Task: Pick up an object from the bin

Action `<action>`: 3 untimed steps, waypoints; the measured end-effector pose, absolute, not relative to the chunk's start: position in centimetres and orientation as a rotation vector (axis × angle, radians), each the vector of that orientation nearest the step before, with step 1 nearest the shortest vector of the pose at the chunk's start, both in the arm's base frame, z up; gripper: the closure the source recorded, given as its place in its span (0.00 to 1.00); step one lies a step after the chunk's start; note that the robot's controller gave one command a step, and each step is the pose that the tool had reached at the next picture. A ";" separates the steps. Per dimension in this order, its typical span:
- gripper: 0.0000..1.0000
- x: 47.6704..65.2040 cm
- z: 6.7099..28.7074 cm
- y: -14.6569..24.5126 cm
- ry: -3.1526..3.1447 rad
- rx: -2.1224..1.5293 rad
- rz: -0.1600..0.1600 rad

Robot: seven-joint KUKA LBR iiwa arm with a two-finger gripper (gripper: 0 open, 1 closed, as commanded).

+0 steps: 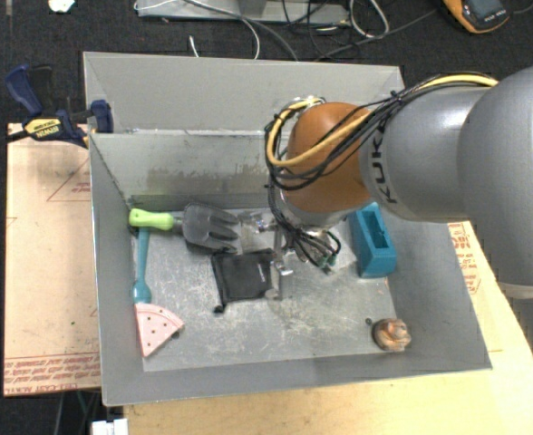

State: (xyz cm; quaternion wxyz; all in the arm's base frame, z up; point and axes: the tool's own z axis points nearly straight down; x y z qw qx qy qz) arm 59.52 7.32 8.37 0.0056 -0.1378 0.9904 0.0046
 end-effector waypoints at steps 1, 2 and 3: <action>1.00 59.9 7.1 9.1 3.129 -0.058 0.020; 1.00 59.9 7.1 9.1 3.129 -0.059 0.020; 1.00 59.5 12.6 9.0 3.133 -0.058 0.019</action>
Offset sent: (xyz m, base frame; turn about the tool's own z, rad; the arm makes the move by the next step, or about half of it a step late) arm 0.0000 0.0000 0.0000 0.0000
